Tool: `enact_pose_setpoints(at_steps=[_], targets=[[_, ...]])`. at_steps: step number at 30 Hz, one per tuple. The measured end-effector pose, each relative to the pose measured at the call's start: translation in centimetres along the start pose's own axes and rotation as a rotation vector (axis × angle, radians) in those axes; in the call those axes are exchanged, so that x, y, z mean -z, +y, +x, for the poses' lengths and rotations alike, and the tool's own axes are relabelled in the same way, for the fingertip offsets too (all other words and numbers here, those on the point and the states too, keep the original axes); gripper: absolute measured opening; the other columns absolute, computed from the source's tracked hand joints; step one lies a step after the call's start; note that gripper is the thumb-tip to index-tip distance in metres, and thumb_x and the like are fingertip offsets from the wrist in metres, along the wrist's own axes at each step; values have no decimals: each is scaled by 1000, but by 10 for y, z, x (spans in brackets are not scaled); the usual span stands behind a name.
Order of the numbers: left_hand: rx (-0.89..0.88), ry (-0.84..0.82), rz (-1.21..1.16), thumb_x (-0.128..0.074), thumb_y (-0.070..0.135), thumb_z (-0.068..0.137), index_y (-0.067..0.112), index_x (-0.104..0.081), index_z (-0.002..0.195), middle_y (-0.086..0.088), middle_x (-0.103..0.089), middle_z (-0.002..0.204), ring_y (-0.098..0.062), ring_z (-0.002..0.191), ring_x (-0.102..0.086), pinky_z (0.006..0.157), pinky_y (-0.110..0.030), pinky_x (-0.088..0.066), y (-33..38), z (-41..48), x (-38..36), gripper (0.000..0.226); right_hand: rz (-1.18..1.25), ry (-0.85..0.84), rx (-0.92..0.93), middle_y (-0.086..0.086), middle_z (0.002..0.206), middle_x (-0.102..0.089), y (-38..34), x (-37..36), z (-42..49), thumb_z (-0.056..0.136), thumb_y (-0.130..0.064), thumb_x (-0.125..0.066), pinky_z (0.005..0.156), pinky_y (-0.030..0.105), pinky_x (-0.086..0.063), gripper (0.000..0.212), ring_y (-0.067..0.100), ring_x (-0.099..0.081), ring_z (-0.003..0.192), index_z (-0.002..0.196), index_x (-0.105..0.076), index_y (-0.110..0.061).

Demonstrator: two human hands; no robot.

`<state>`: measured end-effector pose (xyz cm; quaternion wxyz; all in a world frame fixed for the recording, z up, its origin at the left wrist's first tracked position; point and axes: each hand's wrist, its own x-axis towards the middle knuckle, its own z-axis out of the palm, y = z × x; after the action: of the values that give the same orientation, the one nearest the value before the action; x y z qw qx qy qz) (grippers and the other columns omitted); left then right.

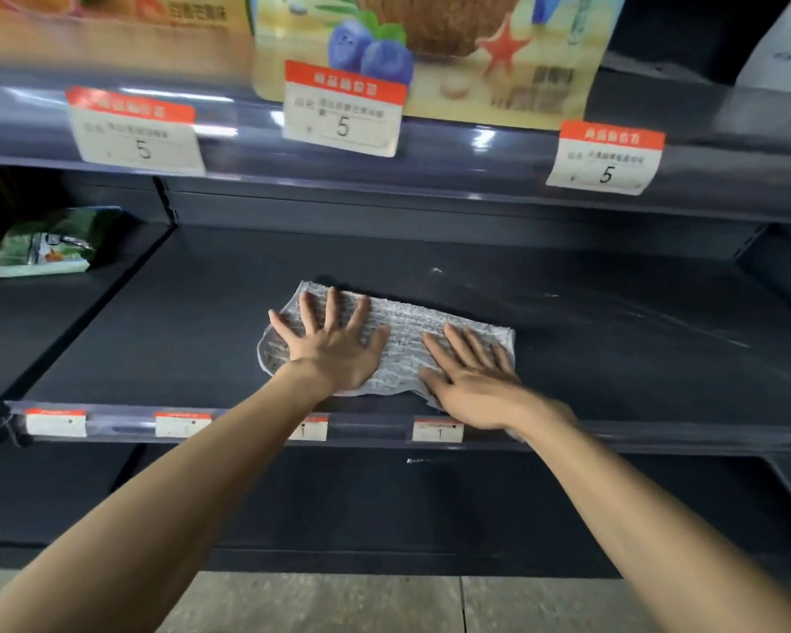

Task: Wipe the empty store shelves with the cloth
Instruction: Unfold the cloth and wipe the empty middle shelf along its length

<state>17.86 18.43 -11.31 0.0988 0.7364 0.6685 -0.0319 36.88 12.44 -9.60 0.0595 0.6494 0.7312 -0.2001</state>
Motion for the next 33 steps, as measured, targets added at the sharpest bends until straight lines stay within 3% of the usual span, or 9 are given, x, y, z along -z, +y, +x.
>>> enact_pose_setpoints(at_steps=[6,17,24,33], targets=[[22,47,-40,-6,72,92,40,4,155,0,13,165,-39,149,18,107,-75,13,47,65,8,72,-44,163,-44,-8,165,11,49,23,59,100,-54,-12,120,44,10,57,14,14,150,155,-1,-40],[150,121,-52,-14,70,92,38,-7,156,-7,5,166,-39,150,11,108,-75,10,113,154,19,71,-104,156,-1,-10,164,11,123,81,155,98,-61,-10,120,42,7,61,15,12,151,155,-1,-40],[144,104,-60,-10,71,91,39,-6,156,-3,4,166,-35,150,13,109,-71,11,122,93,4,72,-99,160,70,-9,165,9,134,58,95,98,-60,-12,120,41,8,60,13,11,151,154,-3,-41],[158,1,-57,0,75,88,40,11,154,-2,19,164,-37,147,23,108,-74,12,141,-12,-15,75,-103,2,108,-6,162,23,132,31,-16,99,-60,-13,119,44,15,62,14,26,147,154,8,-39]])
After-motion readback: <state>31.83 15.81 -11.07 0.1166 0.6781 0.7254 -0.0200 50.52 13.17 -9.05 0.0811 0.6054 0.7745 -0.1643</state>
